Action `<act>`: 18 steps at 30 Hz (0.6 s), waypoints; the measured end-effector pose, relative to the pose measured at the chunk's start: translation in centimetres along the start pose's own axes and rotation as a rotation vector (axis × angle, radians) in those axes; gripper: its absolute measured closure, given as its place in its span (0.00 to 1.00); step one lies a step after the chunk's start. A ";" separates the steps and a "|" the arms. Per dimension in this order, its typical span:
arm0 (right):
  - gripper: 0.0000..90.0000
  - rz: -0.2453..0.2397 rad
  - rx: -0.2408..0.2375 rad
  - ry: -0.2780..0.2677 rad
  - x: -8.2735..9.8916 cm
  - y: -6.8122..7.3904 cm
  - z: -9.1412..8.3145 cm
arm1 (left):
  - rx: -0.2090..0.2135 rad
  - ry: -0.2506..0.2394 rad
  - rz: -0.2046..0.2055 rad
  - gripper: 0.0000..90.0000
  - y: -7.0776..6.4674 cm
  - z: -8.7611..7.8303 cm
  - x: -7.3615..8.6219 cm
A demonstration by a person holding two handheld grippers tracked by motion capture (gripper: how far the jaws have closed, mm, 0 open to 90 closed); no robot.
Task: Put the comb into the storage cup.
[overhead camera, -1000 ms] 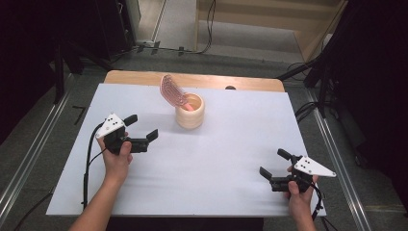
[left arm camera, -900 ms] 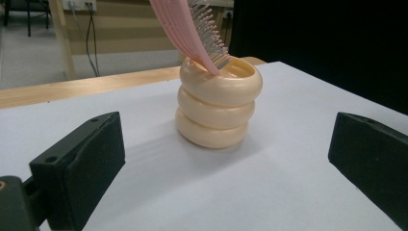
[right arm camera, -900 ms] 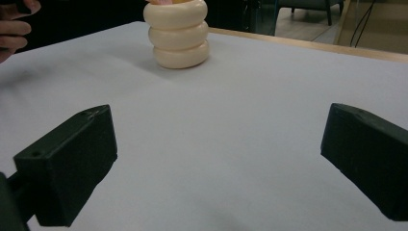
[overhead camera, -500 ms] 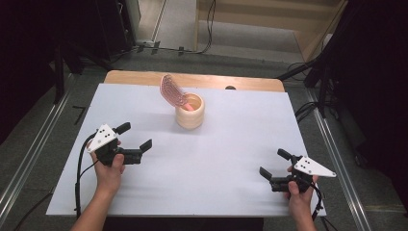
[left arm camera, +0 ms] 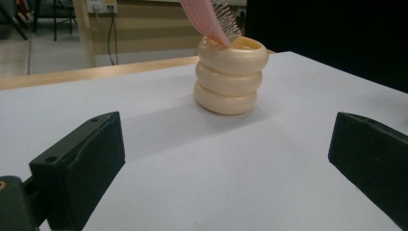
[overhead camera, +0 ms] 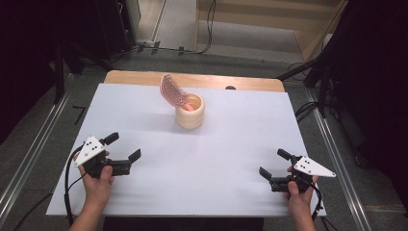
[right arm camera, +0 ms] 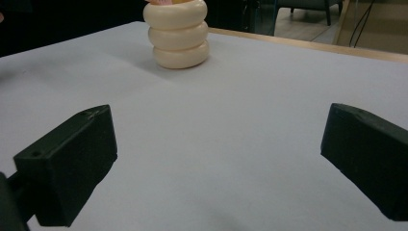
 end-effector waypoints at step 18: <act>0.00 0.001 0.000 0.004 0.0 0.1 0.1 | -0.058 0.009 -0.007 0.00 2.1 -3.4 1.7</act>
Point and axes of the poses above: each handheld gripper's, and its own axes: z roughly forward along the jaws, x roughly out of its underside, y roughly to its left, the point moved 7 cm from there along z, roughly forward along the jaws, and after that the axes turned 7 degrees about -z, right-handed, at the moved point
